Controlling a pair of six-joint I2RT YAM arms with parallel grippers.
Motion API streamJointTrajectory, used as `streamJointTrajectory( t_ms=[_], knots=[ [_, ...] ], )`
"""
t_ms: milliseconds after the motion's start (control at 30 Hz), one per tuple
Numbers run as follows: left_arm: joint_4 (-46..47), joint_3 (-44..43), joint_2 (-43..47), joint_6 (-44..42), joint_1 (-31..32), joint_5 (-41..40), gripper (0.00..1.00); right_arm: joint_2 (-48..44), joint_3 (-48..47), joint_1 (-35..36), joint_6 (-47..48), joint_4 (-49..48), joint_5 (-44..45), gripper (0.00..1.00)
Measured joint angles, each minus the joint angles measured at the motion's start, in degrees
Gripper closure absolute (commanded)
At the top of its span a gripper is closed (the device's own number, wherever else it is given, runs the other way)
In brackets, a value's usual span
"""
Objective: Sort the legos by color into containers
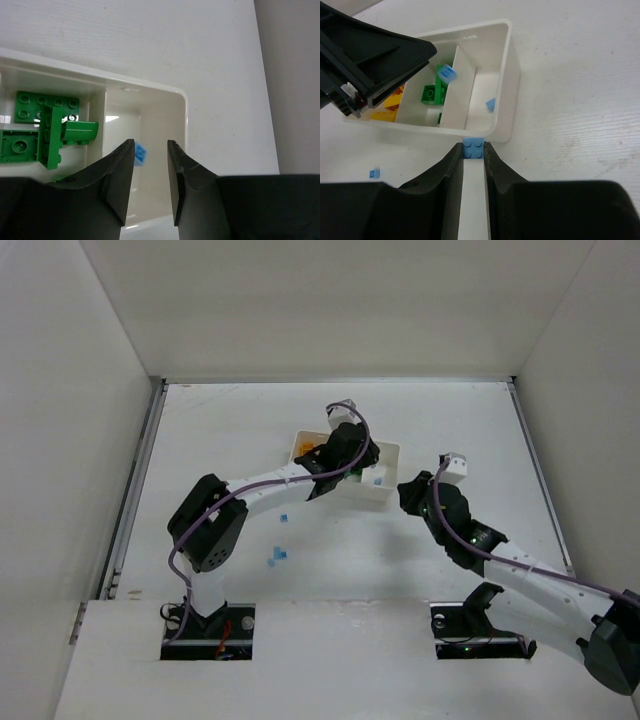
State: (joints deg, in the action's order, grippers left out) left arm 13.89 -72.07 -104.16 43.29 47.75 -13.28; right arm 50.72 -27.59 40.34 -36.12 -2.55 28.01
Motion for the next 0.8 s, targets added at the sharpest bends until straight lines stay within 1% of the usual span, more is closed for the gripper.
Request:
streamJointTrajectory(
  t_ms=[67, 133, 300, 367, 433, 533, 600, 733, 800],
  knots=[
    [0.0, -0.5, -0.4, -0.1, 0.0, 0.3, 0.64, 1.4, 0.0, -0.6, 0.2, -0.1, -0.2, 0.76],
    [0.0, -0.8, -0.4, -0.2, 0.0, 0.5, 0.63, 3.3, -0.3, -1.0, 0.3, -0.5, -0.6, 0.76],
    [0.0, 0.3, 0.7, -1.0, -0.6, 0.8, 0.72, 10.7, -4.0, -1.3, 0.8, -2.1, -1.5, 0.75],
    [0.0, 4.0, 4.0, -1.8, -1.2, 0.5, 0.73, 14.3, -6.2, -1.3, 1.3, -3.1, -1.7, 0.75],
    [-0.8, 9.0, 9.2, -2.7, -1.8, -0.6, 0.72, 17.6, -8.2, -1.3, 1.9, -4.4, -1.9, 0.75],
    [-1.9, 17.0, 17.9, -4.3, -2.6, -3.2, 0.69, 21.9, -10.9, -1.7, 2.7, -5.6, -1.9, 0.74],
    [-3.0, 22.2, 23.8, -5.2, -2.9, -5.5, 0.67, 24.1, -12.3, -2.2, 3.3, -5.7, -1.9, 0.69],
    [-6.9, 32.2, 33.7, -6.2, -2.8, -10.3, 0.65, 26.5, -14.1, -2.8, 4.7, -6.0, -1.7, 0.45],
    [-9.3, 35.4, 36.2, -6.4, -2.8, -12.3, 0.65, 26.6, -14.6, -2.9, 5.3, -6.1, -1.3, 0.38]
  ],
)
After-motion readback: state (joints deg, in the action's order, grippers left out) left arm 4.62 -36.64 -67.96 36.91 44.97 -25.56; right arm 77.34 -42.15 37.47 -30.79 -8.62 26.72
